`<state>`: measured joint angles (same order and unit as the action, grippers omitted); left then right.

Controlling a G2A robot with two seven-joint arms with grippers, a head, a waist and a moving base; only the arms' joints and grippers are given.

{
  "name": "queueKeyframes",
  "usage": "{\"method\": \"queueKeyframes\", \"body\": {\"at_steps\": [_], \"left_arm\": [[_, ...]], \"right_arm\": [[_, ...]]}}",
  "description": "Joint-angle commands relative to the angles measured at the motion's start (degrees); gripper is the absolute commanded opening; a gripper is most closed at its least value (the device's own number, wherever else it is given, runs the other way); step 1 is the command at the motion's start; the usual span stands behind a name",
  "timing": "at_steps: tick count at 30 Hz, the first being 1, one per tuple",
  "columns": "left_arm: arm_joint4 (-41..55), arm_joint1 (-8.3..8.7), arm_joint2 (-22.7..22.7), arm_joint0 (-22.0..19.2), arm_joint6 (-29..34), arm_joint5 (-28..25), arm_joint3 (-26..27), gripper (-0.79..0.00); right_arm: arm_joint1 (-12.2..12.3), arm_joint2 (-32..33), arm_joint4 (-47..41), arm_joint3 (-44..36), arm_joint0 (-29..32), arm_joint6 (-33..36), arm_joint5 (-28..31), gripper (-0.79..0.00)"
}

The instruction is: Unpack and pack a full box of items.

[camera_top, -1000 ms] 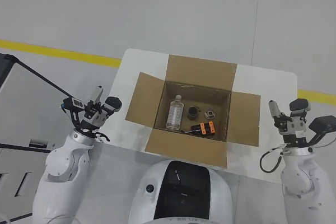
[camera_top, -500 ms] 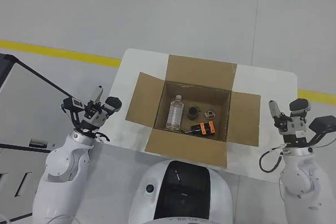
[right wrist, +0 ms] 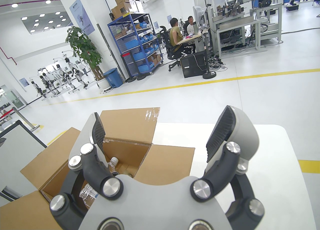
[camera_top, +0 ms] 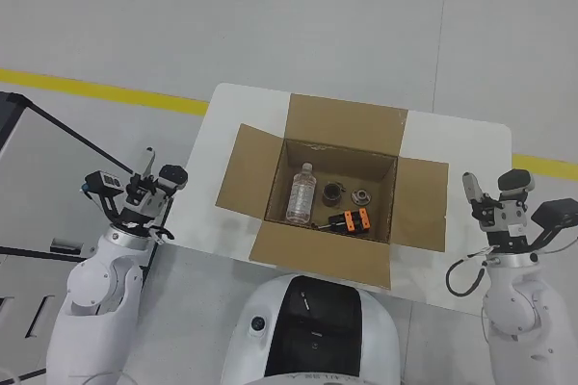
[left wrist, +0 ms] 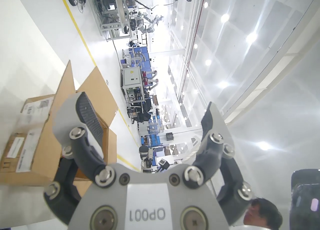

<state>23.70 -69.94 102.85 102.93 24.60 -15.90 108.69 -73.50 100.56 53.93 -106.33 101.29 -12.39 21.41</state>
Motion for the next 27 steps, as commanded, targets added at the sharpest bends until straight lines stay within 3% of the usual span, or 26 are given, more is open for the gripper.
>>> {"method": "queueKeyframes", "body": {"at_steps": [1,4,15,19,27], "left_arm": [[-2.6,0.02,-0.1,0.3,0.1,-1.6,-2.4,0.0],[-5.8,-0.05,-1.6,-0.1,-0.6,-1.5,-4.6,0.0],[-5.8,-0.05,-1.6,-0.1,-0.6,-1.5,-4.6,0.0],[-6.7,-0.02,-1.9,-1.2,-0.8,-1.2,-7.2,0.0],[-12.6,-0.63,-9.2,-3.3,-2.1,-4.8,-13.3,0.0]], "right_arm": [[0.0,0.0,0.0,0.0,0.0,0.0,0.0,0.0],[0.0,0.0,0.0,0.0,0.0,0.0,0.0,0.0],[0.0,0.0,0.0,0.0,0.0,0.0,0.0,0.0],[0.0,0.0,0.0,0.0,0.0,0.0,0.0,0.0],[0.0,0.0,0.0,0.0,0.0,0.0,0.0,0.0]]}}
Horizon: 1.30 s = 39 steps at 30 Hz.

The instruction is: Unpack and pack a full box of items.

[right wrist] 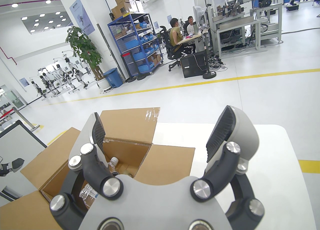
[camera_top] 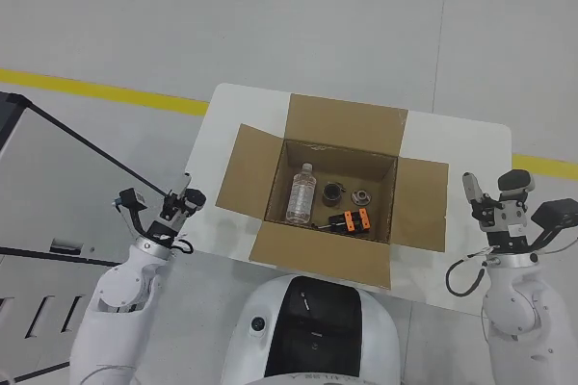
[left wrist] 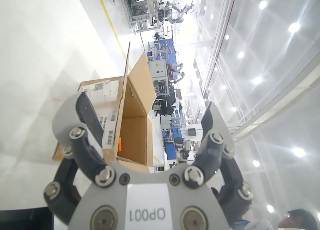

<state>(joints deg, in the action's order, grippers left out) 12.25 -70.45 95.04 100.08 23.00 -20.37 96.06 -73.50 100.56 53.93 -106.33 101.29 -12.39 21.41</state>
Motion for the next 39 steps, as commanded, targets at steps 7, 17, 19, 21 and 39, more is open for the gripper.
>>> {"method": "queueKeyframes", "body": {"at_steps": [7,17,19,21,39], "left_arm": [[0.6,-0.84,-7.2,-0.2,-1.8,1.7,3.7,0.0],[5.9,-1.01,-9.9,0.3,-0.2,7.2,14.3,0.0],[4.6,-1.16,-12.2,-0.3,-0.3,7.8,13.5,0.0],[3.4,-1.41,-14.4,-1.1,-1.6,7.7,12.2,0.0],[-7.5,-3.11,-25.3,-11.8,-9.7,3.7,0.1,0.0]], "right_arm": [[0.0,0.0,0.0,0.0,0.0,0.0,0.0,0.0],[0.0,0.0,0.0,0.0,0.0,0.0,0.0,0.0],[0.0,0.0,0.0,0.0,0.0,0.0,0.0,0.0],[0.0,0.0,0.0,0.0,0.0,0.0,0.0,0.0],[0.0,0.0,0.0,0.0,0.0,0.0,0.0,0.0]]}}
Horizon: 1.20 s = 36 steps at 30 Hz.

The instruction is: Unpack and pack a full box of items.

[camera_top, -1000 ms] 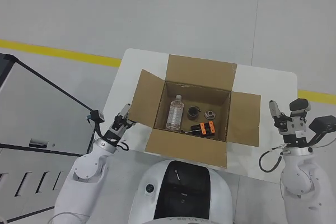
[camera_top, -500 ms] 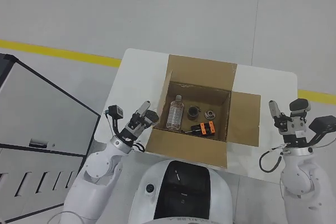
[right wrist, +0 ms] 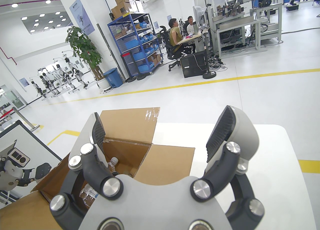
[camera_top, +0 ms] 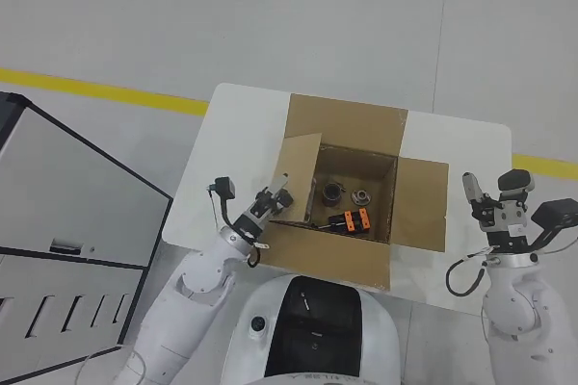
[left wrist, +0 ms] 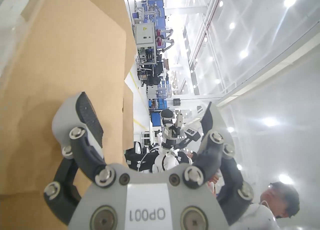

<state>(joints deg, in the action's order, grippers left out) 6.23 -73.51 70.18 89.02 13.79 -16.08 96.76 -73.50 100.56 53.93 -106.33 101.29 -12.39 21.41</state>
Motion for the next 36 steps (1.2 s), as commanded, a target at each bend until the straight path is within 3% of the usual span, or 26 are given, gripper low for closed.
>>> {"method": "queueKeyframes", "body": {"at_steps": [1,14,23,36], "left_arm": [[-3.2,-0.11,-0.8,-1.4,-1.0,-0.8,-1.3,0.0],[-19.3,-1.41,-7.4,-9.4,-6.7,-1.8,-7.3,0.0],[-30.7,-0.98,-8.1,-10.6,-5.1,-3.8,-12.6,0.0],[-26.8,-0.93,-5.9,-10.0,-6.4,-4.4,-7.1,0.0]], "right_arm": [[0.0,0.0,0.0,0.0,0.0,0.0,0.0,0.0],[0.0,0.0,0.0,0.0,0.0,0.0,0.0,0.0],[0.0,0.0,0.0,0.0,0.0,0.0,0.0,0.0],[0.0,0.0,0.0,0.0,0.0,0.0,0.0,0.0]]}}
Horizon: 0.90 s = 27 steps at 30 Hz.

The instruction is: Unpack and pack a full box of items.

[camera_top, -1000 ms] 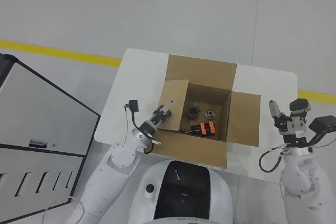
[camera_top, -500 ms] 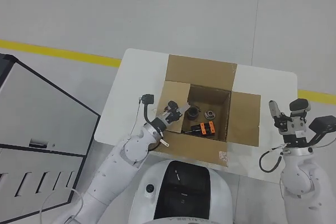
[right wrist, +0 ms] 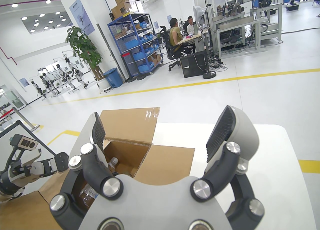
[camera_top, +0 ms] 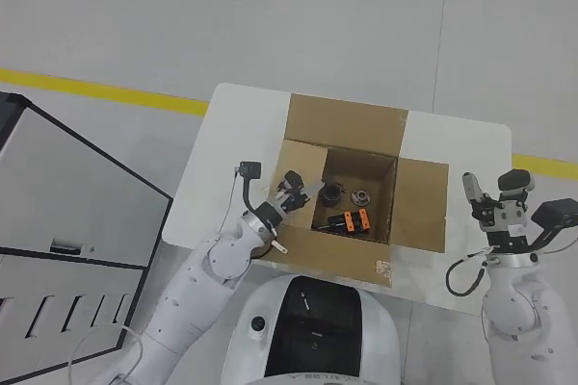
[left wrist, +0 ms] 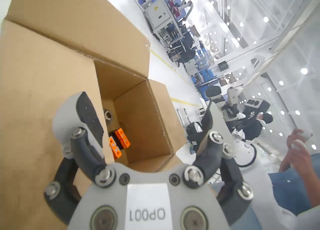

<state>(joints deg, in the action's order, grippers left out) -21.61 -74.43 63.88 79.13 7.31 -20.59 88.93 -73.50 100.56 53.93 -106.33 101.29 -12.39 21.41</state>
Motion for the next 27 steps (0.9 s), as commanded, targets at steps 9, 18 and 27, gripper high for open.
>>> {"method": "queueKeyframes", "body": {"at_steps": [9,18,27], "left_arm": [[8.1,0.4,5.2,0.9,1.0,2.6,5.9,0.0],[19.3,1.57,15.7,5.3,4.3,6.7,15.5,0.0],[21.6,2.13,21.3,10.0,4.7,9.4,22.0,0.0]], "right_arm": [[0.7,4.6,8.7,5.4,0.2,0.3,-1.5,0.0],[1.3,6.2,15.1,21.3,-2.4,0.0,-3.7,0.0],[0.6,-1.5,15.2,31.4,-7.5,-0.9,-1.3,0.0]]}}
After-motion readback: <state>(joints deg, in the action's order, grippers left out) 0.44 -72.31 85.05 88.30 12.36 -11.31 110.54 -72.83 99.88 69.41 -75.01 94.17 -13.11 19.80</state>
